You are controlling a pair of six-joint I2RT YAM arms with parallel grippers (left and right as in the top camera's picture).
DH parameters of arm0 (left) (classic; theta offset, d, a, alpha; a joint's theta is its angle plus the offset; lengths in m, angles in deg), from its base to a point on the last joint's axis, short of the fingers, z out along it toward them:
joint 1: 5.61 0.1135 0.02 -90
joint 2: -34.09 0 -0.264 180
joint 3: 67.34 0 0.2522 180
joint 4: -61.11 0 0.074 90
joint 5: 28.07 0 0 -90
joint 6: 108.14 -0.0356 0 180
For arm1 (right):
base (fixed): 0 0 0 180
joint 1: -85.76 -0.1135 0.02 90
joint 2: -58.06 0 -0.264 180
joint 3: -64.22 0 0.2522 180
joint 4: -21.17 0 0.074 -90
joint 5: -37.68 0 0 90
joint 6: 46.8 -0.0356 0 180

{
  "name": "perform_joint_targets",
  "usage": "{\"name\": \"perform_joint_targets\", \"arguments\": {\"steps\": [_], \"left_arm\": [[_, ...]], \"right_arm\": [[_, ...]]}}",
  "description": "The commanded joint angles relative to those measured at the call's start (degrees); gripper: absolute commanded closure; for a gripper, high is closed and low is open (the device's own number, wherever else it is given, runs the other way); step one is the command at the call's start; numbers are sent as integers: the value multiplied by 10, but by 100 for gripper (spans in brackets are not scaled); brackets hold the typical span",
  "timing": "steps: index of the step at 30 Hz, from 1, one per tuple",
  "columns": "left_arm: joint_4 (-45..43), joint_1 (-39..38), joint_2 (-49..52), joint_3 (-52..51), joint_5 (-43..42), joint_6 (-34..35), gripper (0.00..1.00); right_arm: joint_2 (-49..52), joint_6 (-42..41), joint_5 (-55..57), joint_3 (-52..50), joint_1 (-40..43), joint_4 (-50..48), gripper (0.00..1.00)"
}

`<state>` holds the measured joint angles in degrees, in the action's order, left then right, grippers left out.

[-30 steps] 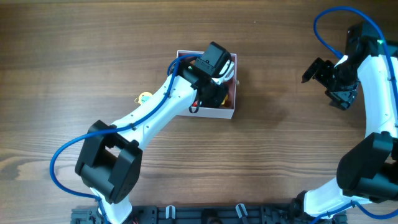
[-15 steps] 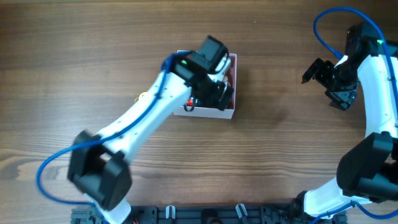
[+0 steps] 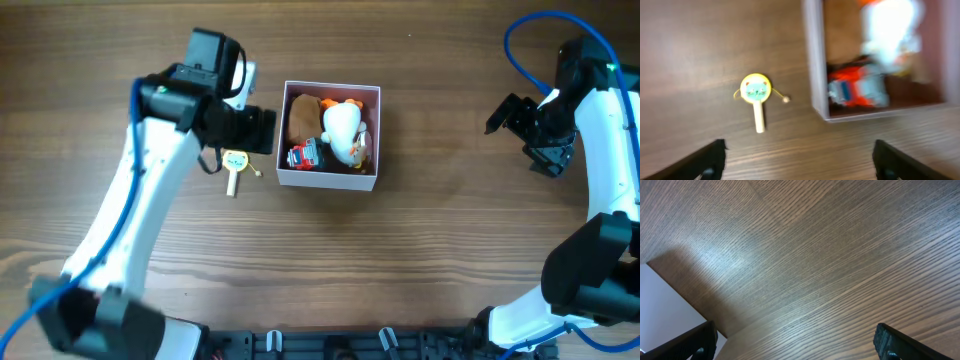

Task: Pack container
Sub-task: 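Grasp the mouse-face rattle drum handle with the left gripper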

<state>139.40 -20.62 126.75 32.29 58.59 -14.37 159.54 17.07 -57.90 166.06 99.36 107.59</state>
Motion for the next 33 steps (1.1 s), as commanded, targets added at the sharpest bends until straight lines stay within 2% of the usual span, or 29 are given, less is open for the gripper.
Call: {"name": "perform_joint_targets", "arguments": {"steps": [1,6,10,16,25,30,33], "left_arm": [[-58,29,69,-100,-3,45,18],[-68,37,141,-115,2,45,36],[-72,37,179,-115,9,45,37],[-78,37,219,-117,29,49,46],[-89,37,235,-119,54,64,46],[-89,37,235,-121,54,64,75],[-84,37,235,-121,54,63,86]], "right_arm": [[8,-9,-5,-4,-1,0,0],[8,-8,-5,-4,-1,1,0],[8,-8,-5,-4,-1,4,0],[8,-8,-4,-4,-1,5,0],[8,-8,17,-4,-1,5,0],[8,-8,17,-4,-1,5,0],[8,-8,17,-4,-1,5,0]]}}
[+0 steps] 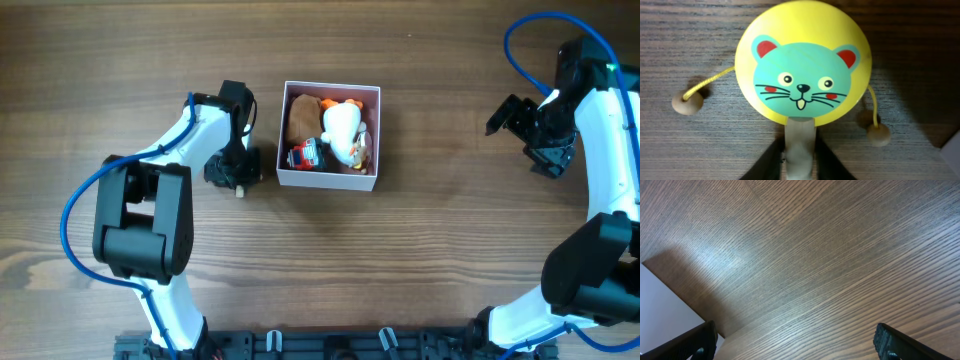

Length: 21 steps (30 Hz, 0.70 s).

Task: Pack container
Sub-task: 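Grasp the mouse-face rattle drum handle with the left gripper, then place the mouse rattle drum into the box and release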

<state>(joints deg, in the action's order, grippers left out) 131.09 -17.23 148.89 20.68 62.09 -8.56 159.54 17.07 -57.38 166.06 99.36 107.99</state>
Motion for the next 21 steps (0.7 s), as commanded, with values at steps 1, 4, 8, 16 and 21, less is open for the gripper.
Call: {"name": "perform_joint_targets", "arguments": {"steps": [1,4,8,16,21], "left_arm": [[1,3,13,-5,19,5,91],[18,3,7,2,19,5,96],[94,2,-22,67,13,5,96],[188,-61,-121,253,-32,5,96],[110,-145,-158,260,-40,5,96]], "right_arm": [[8,-8,11,-4,-1,1,0],[8,-8,11,-4,-1,1,0],[8,-8,11,-4,-1,3,0],[8,-8,11,-4,-1,5,0],[8,-8,11,-4,-1,5,0]]}}
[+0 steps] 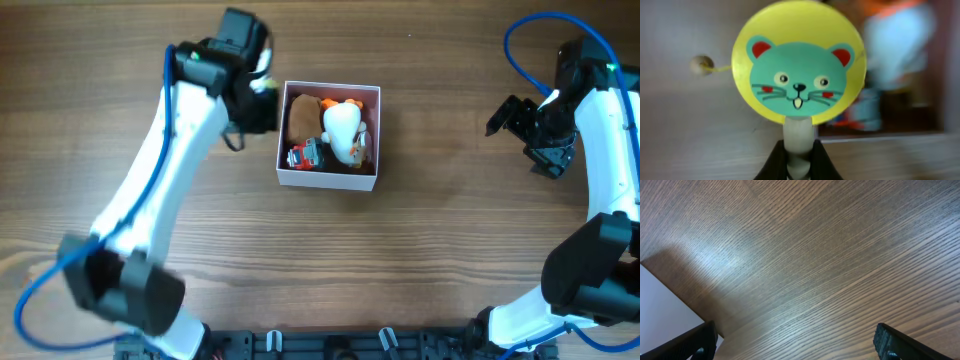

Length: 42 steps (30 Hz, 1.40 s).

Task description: Pack container

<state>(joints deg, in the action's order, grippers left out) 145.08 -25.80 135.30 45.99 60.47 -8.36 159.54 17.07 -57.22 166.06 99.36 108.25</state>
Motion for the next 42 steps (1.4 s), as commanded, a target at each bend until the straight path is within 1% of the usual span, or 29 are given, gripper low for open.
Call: {"name": "perform_joint_targets", "arguments": {"steps": [1,5,10,11,13,15,16,17,18,19,21,22,23,24,29,30,31,33,34,36,37,38,42], "left_arm": [[-45,-78,-20,6,-23,3,96],[-100,-134,21,5,-21,14,96],[-143,-160,99,5,-22,31,96],[-151,-161,114,5,-22,35,91],[-162,-162,139,5,-22,41,86],[-171,-162,150,6,-22,42,75],[-175,-162,150,6,-22,42,65],[-180,-162,150,6,-22,42,59],[-179,-162,145,9,-22,42,50],[-177,-162,141,13,-21,42,44],[-170,-159,127,24,-21,42,26],[-165,-156,118,31,-21,42,21],[-160,-152,108,39,-21,42,5],[-154,-147,96,48,-21,42,0],[-122,-101,25,92,-21,42,0],[-117,-87,7,94,-21,43,0],[-110,-67,-16,94,-19,45,0],[-79,-13,-61,94,-3,58,0],[-63,12,-76,94,3,60,0],[-33,60,-100,94,7,59,0],[-16,88,-111,94,7,61,0],[22,145,-129,94,7,62,0],[77,229,-142,94,7,61,0]], "right_arm": [[8,-8,10,-4,-1,2,0],[8,-8,10,-4,-1,3,0],[8,-8,10,-4,-1,5,0],[8,-8,10,-4,-1,5,0],[8,-8,10,-4,-1,5,0],[8,-8,10,-4,-1,7,0],[8,-8,10,-4,-1,7,0],[8,-8,10,-4,-1,7,0],[8,-9,10,-4,-1,7,0],[8,-8,10,-4,-1,7,0],[8,-9,10,-4,-1,7,0],[8,-8,10,-4,-1,7,0],[8,-9,10,-4,-1,6,0],[8,-9,10,-4,-1,5,0],[8,-7,9,-4,-1,-5,0],[8,9,-5,-4,-1,-16,0],[6,44,-38,-3,-1,-36,0],[-5,147,-148,4,-2,-72,0],[-13,164,-174,10,-2,-78,0],[-35,172,-183,23,-2,-94,0],[-50,178,-180,30,-3,-103,0],[-97,203,-173,38,-7,-130,0],[-199,259,-170,39,-22,-183,0]]}}
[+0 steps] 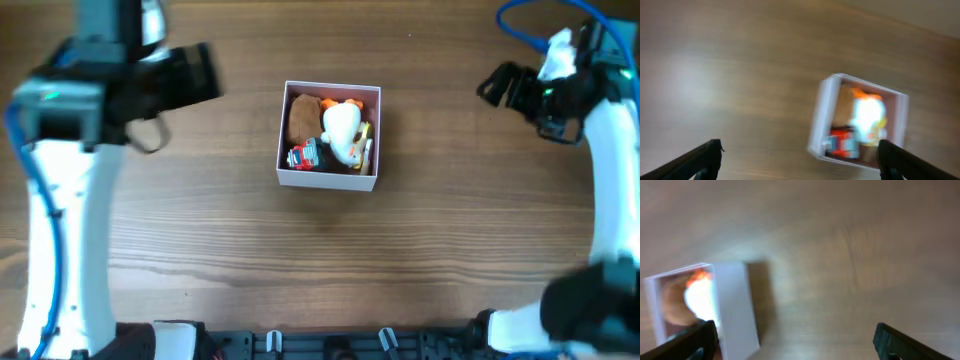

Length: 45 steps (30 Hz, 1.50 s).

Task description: Pack container

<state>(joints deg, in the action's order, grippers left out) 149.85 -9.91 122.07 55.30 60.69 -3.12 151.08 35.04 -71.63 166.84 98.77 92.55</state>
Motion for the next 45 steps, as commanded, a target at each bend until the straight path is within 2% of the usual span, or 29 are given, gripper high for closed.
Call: {"name": "perform_joint_targets", "arguments": {"steps": [1,8,16,31,38,45], "left_arm": [[39,87,-10,1,4,9,0],[61,152,-9,1,5,9,0],[61,153,-9,1,4,9,0],[61,153,-9,1,4,9,0],[61,153,-9,1,5,9,0],[61,153,-9,1,4,9,0]], "right_arm": [[-140,83,-26,31,-20,-37,0],[-280,82,-26,31,-26,-62,0],[-314,81,-26,31,-26,-53,0],[-237,82,-21,31,-26,-36,0],[-181,82,90,31,-26,-36,0],[-129,81,123,29,-26,-38,0]]}}
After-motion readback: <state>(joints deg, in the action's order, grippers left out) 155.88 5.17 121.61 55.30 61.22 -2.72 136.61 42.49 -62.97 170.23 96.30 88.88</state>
